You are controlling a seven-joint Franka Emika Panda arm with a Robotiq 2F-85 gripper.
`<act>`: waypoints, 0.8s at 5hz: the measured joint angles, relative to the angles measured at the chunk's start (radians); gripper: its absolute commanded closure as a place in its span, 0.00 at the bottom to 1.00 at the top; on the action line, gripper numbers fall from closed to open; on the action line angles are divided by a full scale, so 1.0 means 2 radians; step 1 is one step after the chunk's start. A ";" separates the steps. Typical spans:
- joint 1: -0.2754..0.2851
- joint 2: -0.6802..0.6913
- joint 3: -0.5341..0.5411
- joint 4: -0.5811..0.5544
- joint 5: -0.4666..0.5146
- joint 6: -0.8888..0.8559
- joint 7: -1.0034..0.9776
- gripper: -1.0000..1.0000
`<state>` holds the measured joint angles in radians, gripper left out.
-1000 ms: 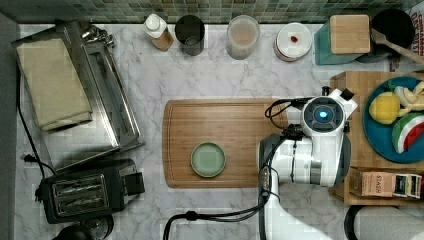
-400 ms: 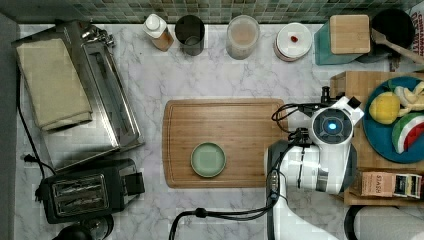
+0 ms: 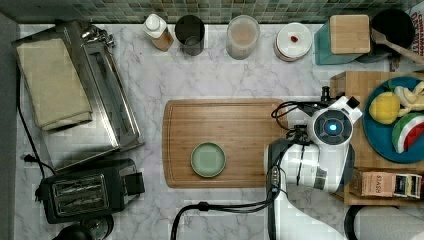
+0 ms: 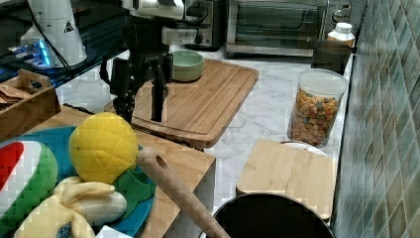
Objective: Open the drawer.
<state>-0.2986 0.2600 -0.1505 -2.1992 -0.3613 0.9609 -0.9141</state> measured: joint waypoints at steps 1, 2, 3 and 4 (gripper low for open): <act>0.000 0.014 -0.001 0.000 0.001 0.006 0.002 0.00; 0.002 0.034 -0.007 -0.002 0.003 0.027 0.002 0.00; 0.002 0.043 -0.011 -0.008 0.003 0.044 0.002 0.00; 0.002 0.043 -0.011 -0.012 0.003 0.037 0.002 0.00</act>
<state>-0.2949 0.3457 -0.1724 -2.2227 -0.3557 1.0342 -0.9097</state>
